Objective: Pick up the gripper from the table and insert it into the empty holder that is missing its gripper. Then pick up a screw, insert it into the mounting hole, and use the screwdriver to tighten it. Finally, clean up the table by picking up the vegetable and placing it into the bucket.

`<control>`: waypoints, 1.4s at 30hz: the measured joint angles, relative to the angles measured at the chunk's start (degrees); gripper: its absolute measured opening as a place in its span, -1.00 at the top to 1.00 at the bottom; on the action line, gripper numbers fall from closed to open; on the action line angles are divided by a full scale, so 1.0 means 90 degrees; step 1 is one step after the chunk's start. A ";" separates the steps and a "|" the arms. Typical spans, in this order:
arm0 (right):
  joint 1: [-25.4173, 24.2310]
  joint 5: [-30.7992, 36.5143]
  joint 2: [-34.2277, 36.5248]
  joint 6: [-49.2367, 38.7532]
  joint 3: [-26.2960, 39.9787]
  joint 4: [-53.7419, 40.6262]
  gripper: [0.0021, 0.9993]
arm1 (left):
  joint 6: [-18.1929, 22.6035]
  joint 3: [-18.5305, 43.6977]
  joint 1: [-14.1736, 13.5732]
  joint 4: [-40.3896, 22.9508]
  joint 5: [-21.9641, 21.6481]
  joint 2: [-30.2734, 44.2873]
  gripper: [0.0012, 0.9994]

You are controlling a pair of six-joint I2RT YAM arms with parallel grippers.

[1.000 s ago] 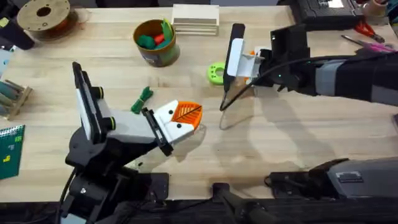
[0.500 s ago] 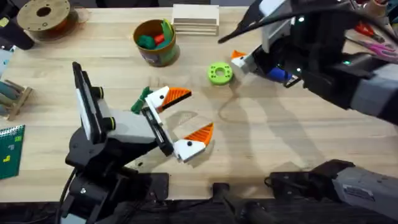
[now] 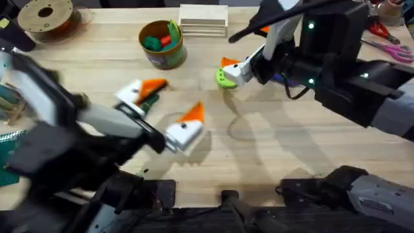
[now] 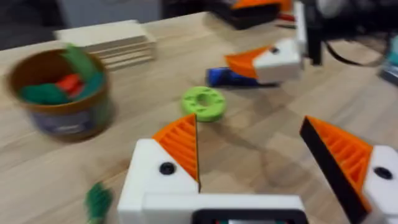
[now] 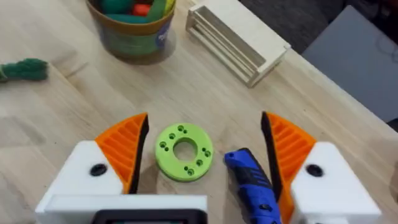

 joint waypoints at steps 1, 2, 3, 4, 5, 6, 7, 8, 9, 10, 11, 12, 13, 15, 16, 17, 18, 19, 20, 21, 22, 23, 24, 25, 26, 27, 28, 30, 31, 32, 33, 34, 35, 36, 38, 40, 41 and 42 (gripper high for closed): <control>0.0015 -0.0003 0.0000 0.0012 0.0000 -0.0001 -0.97 | 0.0060 0.0352 0.0000 -0.0331 -0.0273 0.0211 -0.98; 0.0022 -0.0004 0.0000 0.0014 0.0000 -0.0001 -0.97 | 0.0130 0.0787 0.0000 -0.0736 -0.0622 0.0517 -0.97; 0.0022 -0.0007 0.0000 0.0017 0.0000 -0.0001 -0.97 | 0.0184 0.1171 0.0000 -0.1069 -0.0948 0.0835 -0.97; 0.0022 -0.0006 0.0000 0.0019 0.0000 -0.0001 -0.97 | 0.0226 0.1524 0.0000 -0.1438 -0.1266 0.1156 -0.97; 0.0022 -0.0006 0.0000 0.0029 0.0000 -0.0001 -0.98 | 0.0263 0.1888 0.0000 -0.1825 -0.1652 0.1553 -0.97; 0.0022 -0.0006 0.0000 0.0038 0.0000 -0.0001 -0.97 | 0.0292 0.2164 0.0000 -0.2197 -0.1979 0.1900 -0.97; 0.0022 -0.0006 0.0000 0.0038 0.0000 -0.0001 -0.97 | 0.0316 0.2431 0.0000 -0.2526 -0.2341 0.2318 -0.97; 0.0022 -0.0006 0.0000 0.0039 0.0000 -0.0001 -0.97 | 0.0333 0.2601 0.0009 -0.2730 -0.2595 0.2652 -0.97; 0.0022 -0.0006 0.0000 0.0039 0.0000 -0.0001 -0.97 | 0.0349 0.2754 0.0032 -0.2880 -0.2843 0.3048 -0.97; 0.0022 -0.0006 0.0000 0.0039 0.0000 -0.0001 -0.97 | 0.0357 0.2851 0.0062 -0.2937 -0.3024 0.3399 -0.97; 0.0022 -0.0006 0.0000 0.0039 0.0000 -0.0001 -0.97 | 0.0360 0.2918 0.0098 -0.2923 -0.3175 0.3745 -0.97; 0.0022 -0.0006 0.0000 0.0039 0.0000 -0.0002 -0.97 | 0.0355 0.2952 0.0125 -0.2885 -0.3288 0.4053 -0.97; 0.0022 -0.0006 0.0000 0.0039 0.0000 -0.0003 -0.97 | 0.0353 0.2965 0.0140 -0.2845 -0.3398 0.4368 -0.97; 0.0022 -0.0006 0.0000 0.0039 0.0000 -0.0002 -0.96 | 0.0354 0.2968 0.0139 -0.2871 -0.3544 0.4888 -0.97; 0.0022 -0.0006 0.0000 0.0040 0.0000 -0.0003 -0.97 | 0.0358 0.2968 0.0138 -0.2895 -0.3592 0.5127 -0.97; 0.0022 -0.0006 0.0000 0.0039 0.0000 -0.0003 -0.97 | 0.0382 0.2968 0.0138 -0.2895 -0.3640 0.5346 -0.97; 0.0022 -0.0006 0.0000 0.0040 0.0000 -0.0003 -0.97 | 0.0416 0.2968 0.0138 -0.2890 -0.3686 0.5563 -0.97; 0.0022 -0.0006 0.0000 0.0039 0.0000 -0.0003 -0.97 | 0.0472 0.2968 0.0138 -0.2891 -0.3715 0.5760 -0.97; 0.0022 -0.0006 0.0000 0.0039 0.0000 -0.0003 -0.97 | 0.0551 0.2968 0.0141 -0.2884 -0.3739 0.5974 -0.97; 0.0022 -0.0006 0.0001 0.0039 0.0000 -0.0003 -0.97 | 0.0639 0.2968 0.0141 -0.2847 -0.3759 0.6176 -0.97; 0.0022 -0.0005 0.0001 0.0039 0.0000 -0.0008 -0.97 | 0.0724 0.2968 0.0141 -0.2782 -0.3765 0.6374 -0.97; 0.0022 -0.0004 0.0000 0.0039 0.0000 -0.0010 -0.97 | 0.0793 0.2968 0.0138 -0.2682 -0.3772 0.6576 -0.97; 0.0022 -0.0005 0.0000 0.0039 0.0000 -0.0010 -0.97 | 0.0841 0.2968 0.0141 -0.2599 -0.3787 0.6705 -0.97; 0.0022 -0.0006 0.0000 0.0039 0.0000 -0.0010 -0.97 | 0.0879 0.2968 0.0141 -0.2460 -0.3807 0.6888 -0.97; 0.0022 -0.0006 0.0000 0.0039 0.0000 -0.0010 -0.97 | 0.0905 0.2968 0.0147 -0.2352 -0.3814 0.7026 -0.97; 0.0022 -0.0005 0.0000 0.0039 0.0000 -0.0010 -0.97 | 0.0935 0.2968 0.0166 -0.2261 -0.3817 0.7163 -0.97; 0.0022 -0.0006 0.0000 0.0039 0.0000 -0.0011 -0.97 | 0.1001 0.2968 0.0348 -0.2075 -0.3829 0.7618 -0.97; 0.0022 -0.0006 0.0002 0.0039 0.0000 -0.0013 -0.97 | 0.1021 0.2968 0.0538 -0.2077 -0.3817 0.7853 -0.97; 0.0022 -0.0006 0.0000 0.0039 0.0000 -0.0013 -0.97 | 0.1023 0.2968 0.0645 -0.2072 -0.3788 0.7954 -0.97; 0.0022 -0.0005 0.0000 0.0039 0.0000 -0.0013 -0.97 | 0.1031 0.2968 0.0777 -0.2047 -0.3723 0.8044 -0.97; 0.0022 -0.0005 0.0000 0.0039 0.0000 -0.0013 -0.97 | 0.1044 0.2968 0.0887 -0.2004 -0.3658 0.8107 -0.97; 0.0022 -0.0005 0.0000 0.0039 0.0000 -0.0013 -0.97 | 0.1048 0.2968 0.1015 -0.1930 -0.3564 0.8171 -0.97; 0.0022 -0.0006 0.0000 0.0039 0.0000 -0.0013 -0.97 | 0.1048 0.2968 0.1124 -0.1851 -0.3468 0.8216 -0.98; 0.0022 -0.0004 0.0000 0.0039 0.0000 -0.0013 -0.97 | 0.1050 0.2968 0.1230 -0.1772 -0.3373 0.8261 -0.98; 0.0022 -0.0005 0.0000 0.0039 0.0000 -0.0013 -0.97 | 0.1050 0.2970 0.1390 -0.1695 -0.3185 0.8338 -0.99; 0.0022 -0.0006 0.0000 0.0037 0.0000 -0.0013 -0.97 | 0.1057 0.2976 0.1539 -0.1736 -0.2945 0.8593 -0.55; 0.0022 -0.0003 0.0000 0.0036 0.0000 -0.0013 -0.97 | 0.1048 0.2997 0.1545 -0.1742 -0.2799 0.8649 -0.25; 0.0022 -0.0003 0.0000 0.0036 0.0000 -0.0013 -0.97 | 0.1065 0.3019 0.1525 -0.1722 -0.2751 0.8678 0.08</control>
